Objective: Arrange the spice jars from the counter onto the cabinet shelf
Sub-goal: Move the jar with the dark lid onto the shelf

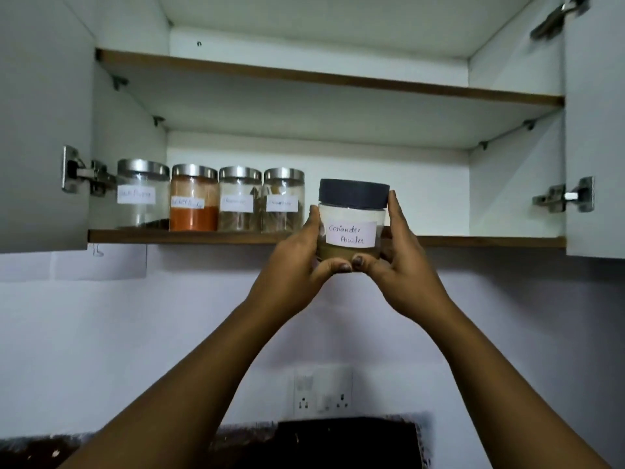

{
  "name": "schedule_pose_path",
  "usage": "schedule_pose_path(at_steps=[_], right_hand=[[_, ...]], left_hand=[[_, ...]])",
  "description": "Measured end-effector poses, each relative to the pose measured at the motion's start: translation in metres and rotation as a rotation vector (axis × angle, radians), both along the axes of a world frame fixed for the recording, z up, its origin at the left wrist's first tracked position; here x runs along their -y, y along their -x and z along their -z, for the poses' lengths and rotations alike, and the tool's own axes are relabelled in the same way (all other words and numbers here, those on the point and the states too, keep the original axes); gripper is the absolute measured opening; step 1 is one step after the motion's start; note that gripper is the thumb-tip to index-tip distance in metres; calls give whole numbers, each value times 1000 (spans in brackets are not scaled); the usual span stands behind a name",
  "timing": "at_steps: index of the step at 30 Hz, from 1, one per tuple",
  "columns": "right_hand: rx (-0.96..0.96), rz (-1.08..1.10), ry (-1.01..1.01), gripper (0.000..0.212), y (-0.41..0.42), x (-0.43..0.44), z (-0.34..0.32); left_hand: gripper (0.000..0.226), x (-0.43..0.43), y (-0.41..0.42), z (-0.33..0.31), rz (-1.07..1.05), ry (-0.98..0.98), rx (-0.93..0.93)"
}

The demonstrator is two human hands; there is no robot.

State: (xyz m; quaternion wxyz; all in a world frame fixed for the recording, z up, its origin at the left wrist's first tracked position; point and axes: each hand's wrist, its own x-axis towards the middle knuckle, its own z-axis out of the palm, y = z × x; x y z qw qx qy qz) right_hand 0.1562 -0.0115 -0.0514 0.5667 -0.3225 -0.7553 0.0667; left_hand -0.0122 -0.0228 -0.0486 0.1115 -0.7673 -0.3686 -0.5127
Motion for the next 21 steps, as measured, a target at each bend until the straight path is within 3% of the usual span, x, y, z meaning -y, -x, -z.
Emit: schedule_pose_path(at_steps=[6,12,17,21], right_hand=[[-17,45,-71,93,1,-36,-47],[-11,-2,-33,81,6,-74,-59],[-44,177,54,62,8,-92,-59],[61,324,99,45,16,-101,-66]], left_hand=[[81,-43,-3,-51,-133,-67,-63],[72,-84,-2,-53,-219,-49,-48],[59,-101,-7,-42,-371,-80,-7],[43,-111,-14,-41,-458,-155,48]])
